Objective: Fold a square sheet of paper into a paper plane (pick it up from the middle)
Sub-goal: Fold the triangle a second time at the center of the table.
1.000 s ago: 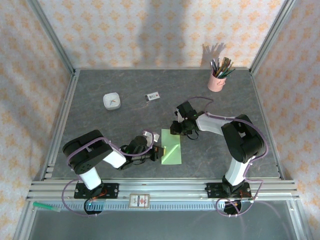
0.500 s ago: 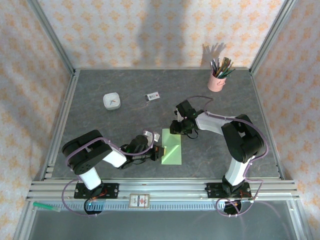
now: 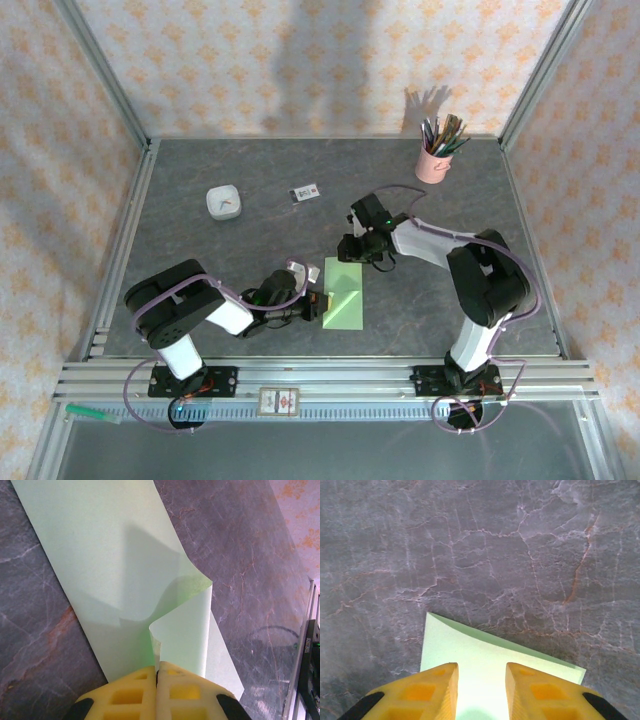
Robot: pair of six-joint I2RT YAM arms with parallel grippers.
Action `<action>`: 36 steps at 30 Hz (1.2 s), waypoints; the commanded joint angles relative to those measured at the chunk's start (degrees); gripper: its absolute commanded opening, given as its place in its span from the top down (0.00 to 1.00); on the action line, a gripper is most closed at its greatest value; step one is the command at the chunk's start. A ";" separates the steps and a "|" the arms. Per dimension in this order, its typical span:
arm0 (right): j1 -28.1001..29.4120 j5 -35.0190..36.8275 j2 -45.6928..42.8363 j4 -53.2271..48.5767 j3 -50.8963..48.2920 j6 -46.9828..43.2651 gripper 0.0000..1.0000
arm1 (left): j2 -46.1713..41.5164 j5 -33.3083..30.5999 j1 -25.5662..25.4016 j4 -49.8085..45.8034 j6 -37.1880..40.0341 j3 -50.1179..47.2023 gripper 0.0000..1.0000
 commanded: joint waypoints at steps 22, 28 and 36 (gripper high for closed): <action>3.85 4.10 -28.84 8.04 -18.52 16.92 0.81 | 5.29 -4.54 0.26 -9.57 -1.20 1.63 1.00; 5.82 2.29 -32.08 12.62 -23.88 22.30 1.00 | 5.31 -4.53 0.33 -9.71 -1.62 1.90 1.00; 9.72 -0.24 -28.32 21.01 -29.20 27.15 1.00 | 5.03 -4.99 0.34 -9.99 -1.64 1.70 1.00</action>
